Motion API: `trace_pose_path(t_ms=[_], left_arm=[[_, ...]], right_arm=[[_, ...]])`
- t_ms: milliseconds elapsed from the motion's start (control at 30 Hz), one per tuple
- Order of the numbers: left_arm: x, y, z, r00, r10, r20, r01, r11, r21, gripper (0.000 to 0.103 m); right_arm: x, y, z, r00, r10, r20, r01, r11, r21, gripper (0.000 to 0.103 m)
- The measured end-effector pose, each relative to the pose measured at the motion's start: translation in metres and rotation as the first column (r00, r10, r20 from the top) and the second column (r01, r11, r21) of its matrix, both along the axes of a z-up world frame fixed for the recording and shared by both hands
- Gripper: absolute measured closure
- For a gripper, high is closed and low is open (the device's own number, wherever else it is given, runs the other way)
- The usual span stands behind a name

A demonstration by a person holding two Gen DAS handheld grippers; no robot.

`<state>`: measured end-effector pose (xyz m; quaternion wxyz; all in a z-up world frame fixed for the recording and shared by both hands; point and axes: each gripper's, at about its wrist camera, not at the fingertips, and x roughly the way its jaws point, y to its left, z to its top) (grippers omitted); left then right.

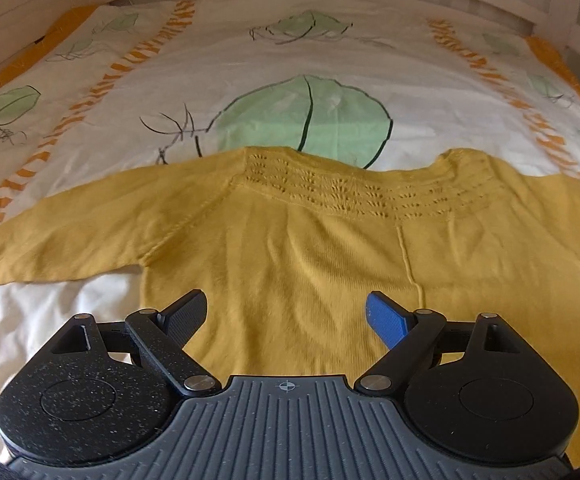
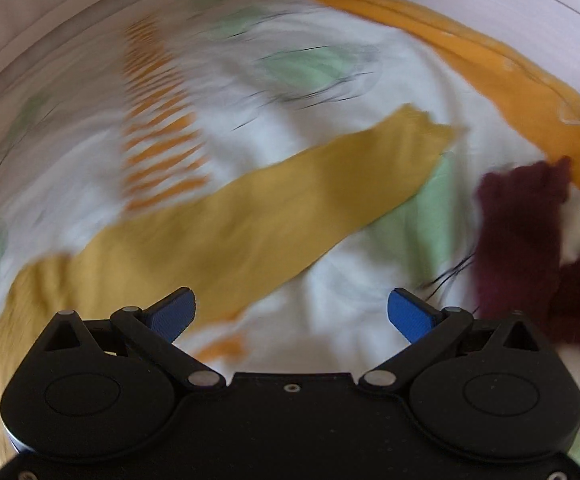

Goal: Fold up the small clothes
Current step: 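Reach the right tool to the sweater sleeve cuff and close on it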

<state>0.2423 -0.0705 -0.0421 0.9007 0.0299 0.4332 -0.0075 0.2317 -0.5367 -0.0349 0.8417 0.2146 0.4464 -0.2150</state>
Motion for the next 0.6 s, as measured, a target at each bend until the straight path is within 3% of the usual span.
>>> trace_pose_path(t_ms=[200,333,433,600], left_arm=[[0.022,-0.008,-0.030,0.999,0.007,-0.045,-0.005,0.999,0.031,0.016],[0.026,-0.011,-0.044,0.999,0.003,-0.051,-0.001,0.999,0.040,0.015],[0.022,-0.012,-0.047,1.000,0.009,-0.015,-0.008,0.999,0.049,0.012],[0.022,-0.016,-0.051,1.000,-0.004,0.003,0.003,0.997,0.074,0.007]], right_arm=[[0.009,-0.063,-0.020,0.987,-0.160,0.028,0.159,0.987,0.035,0.001],[0.014,-0.092,-0.036,0.968,-0.235,0.084,0.225,0.968,0.110,0.001],[0.020,-0.105,-0.048,0.962,-0.256,0.099,0.240,0.959,0.153,0.001],[0.032,-0.113,-0.060,0.962,-0.254,0.097,0.241,0.962,0.132,0.000]])
